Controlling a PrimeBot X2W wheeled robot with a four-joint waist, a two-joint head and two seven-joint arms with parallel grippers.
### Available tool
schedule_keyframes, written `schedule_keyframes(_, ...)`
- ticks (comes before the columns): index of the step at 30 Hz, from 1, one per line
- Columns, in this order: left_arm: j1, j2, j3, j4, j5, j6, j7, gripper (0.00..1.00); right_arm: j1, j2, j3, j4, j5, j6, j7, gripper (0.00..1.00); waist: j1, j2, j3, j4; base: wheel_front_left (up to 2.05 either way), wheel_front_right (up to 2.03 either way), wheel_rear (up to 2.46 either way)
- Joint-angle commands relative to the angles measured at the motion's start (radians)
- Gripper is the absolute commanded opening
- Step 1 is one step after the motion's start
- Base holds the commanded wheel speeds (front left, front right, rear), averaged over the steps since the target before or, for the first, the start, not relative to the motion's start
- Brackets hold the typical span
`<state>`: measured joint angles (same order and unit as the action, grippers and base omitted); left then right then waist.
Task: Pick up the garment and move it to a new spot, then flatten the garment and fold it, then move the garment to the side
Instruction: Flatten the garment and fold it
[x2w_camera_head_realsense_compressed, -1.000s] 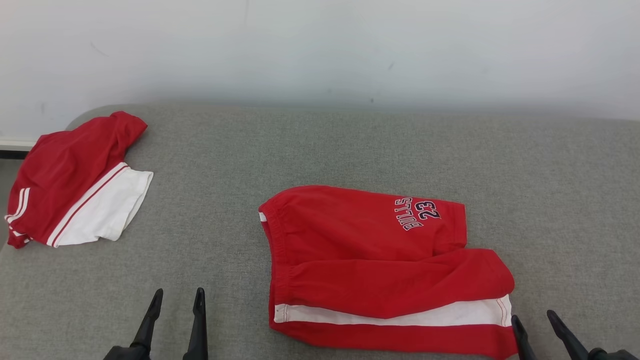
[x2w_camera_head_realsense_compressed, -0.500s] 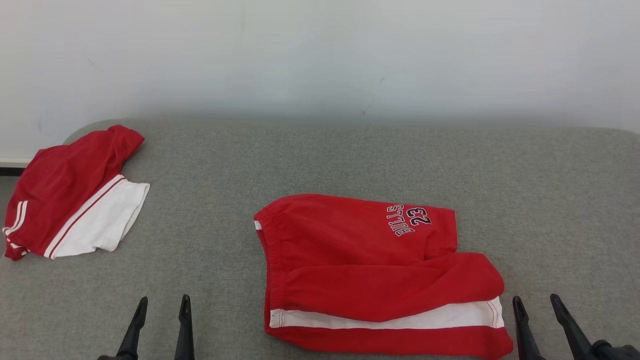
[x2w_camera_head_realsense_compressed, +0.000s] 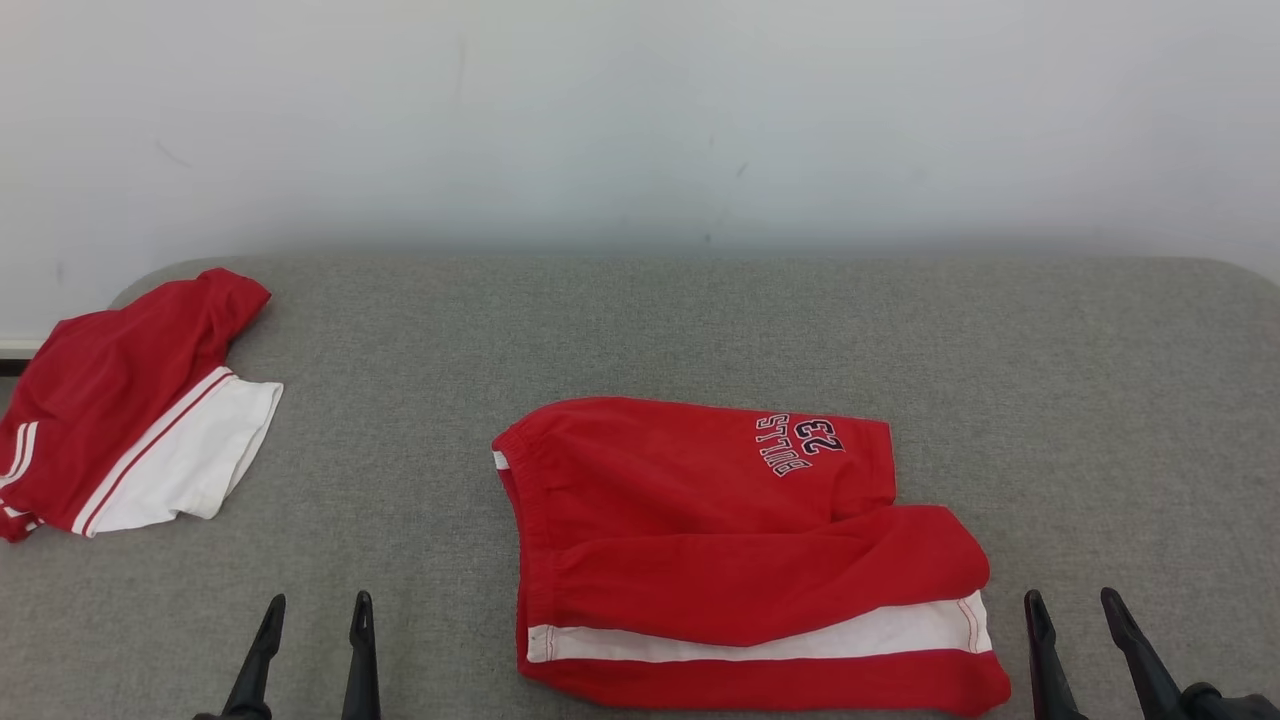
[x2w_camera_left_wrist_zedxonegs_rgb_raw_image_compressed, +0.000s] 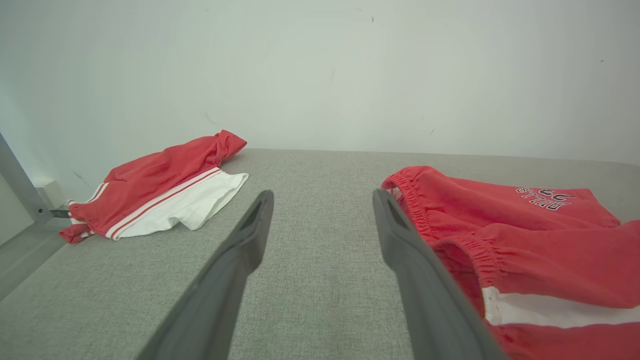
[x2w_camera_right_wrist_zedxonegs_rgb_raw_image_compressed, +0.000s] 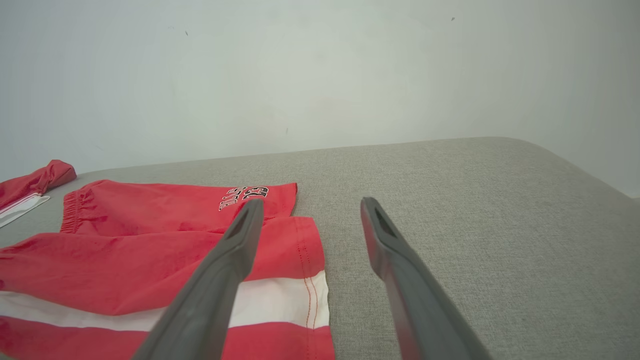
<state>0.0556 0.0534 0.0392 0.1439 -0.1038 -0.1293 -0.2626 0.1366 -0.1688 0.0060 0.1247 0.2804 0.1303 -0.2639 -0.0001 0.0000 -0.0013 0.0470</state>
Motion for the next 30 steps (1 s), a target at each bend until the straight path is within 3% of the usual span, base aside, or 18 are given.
schedule_keyframes(1,0.006,0.003,0.005,-0.005,0.009,-0.001,-0.003,1.00,0.003,0.003,-0.002,0.002,-0.010,0.001,0.000,1.00,0.0001,0.0000,0.000,-0.002,0.00,0.00,0.00)
schedule_keyframes(18,0.015,0.019,-0.027,-0.005,0.039,0.000,-0.003,1.00,-0.019,-0.027,0.012,0.062,-0.022,0.001,0.000,1.00,0.0001,0.0000,0.002,-0.008,0.00,0.00,0.00)
schedule_keyframes(30,-0.067,0.101,-0.326,0.133,-0.038,0.000,-0.003,1.00,-0.146,-0.092,0.095,0.253,0.013,0.001,0.062,1.00,0.0001,0.0000,0.044,-0.011,0.00,0.00,0.00)
